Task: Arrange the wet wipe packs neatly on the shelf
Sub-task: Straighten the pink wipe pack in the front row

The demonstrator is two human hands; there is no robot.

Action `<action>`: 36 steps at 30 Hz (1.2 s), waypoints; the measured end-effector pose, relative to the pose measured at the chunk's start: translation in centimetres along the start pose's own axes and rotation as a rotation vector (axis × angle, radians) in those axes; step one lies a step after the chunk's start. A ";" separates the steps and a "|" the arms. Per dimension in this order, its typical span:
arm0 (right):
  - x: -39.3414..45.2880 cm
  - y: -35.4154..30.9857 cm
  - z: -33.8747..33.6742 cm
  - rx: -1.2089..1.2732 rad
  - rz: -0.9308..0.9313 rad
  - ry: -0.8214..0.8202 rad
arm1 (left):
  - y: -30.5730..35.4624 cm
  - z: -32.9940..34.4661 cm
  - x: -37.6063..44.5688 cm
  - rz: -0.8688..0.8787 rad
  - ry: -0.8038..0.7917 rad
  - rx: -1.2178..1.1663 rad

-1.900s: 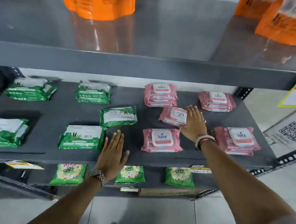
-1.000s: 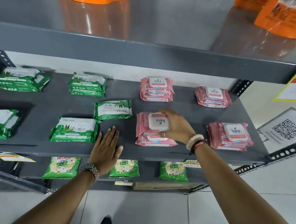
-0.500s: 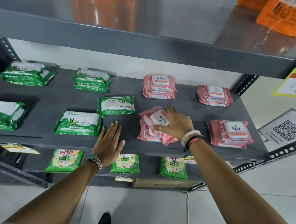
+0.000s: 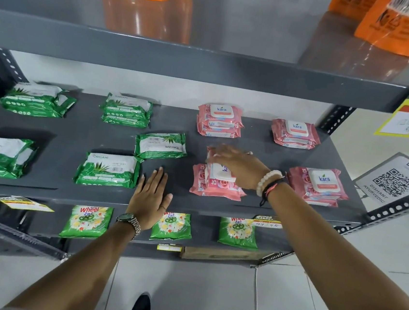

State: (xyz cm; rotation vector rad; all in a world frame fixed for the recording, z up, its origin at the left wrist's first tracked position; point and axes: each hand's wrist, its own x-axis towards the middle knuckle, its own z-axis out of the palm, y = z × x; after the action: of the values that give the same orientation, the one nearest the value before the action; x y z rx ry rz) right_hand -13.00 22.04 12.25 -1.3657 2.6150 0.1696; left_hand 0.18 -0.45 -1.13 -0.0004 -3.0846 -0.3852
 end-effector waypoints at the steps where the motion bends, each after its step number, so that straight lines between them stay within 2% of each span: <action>1: 0.1 0.0 0.2 -0.025 -0.029 0.000 | 0.0 0.0 0.0 0.001 0.004 0.003; 5: 0.0 0.0 0.3 -0.052 0.058 -0.019 | 0.0 0.1 0.0 0.003 0.016 0.002; 9: -0.2 -0.2 0.3 0.052 0.192 -0.097 | 0.0 0.0 0.0 0.001 0.017 -0.006; 13: -0.5 -1.0 0.5 0.171 0.306 0.006 | 0.0 0.1 0.0 0.000 0.009 -0.003; 17: -0.4 -1.7 1.1 0.149 0.379 0.077 | -0.1 0.2 0.0 0.001 0.007 -0.009; 28: -1.3 -2.9 1.3 0.146 0.393 0.104 | -0.3 0.3 0.1 0.018 0.005 -0.017; 33: -1.1 -3.0 1.2 0.143 0.396 0.067 | -0.5 0.2 0.1 0.036 0.000 -0.020; 36: -0.8 -3.3 0.6 0.152 0.366 0.049 | -0.8 -0.6 -0.4 0.057 0.066 -0.068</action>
State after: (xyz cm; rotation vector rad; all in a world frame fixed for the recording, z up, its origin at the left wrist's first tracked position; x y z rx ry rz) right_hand -9.77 20.88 11.78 -0.8455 2.8293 -0.0137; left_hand 0.64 -1.40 -0.75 -0.0759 -2.9976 -0.4774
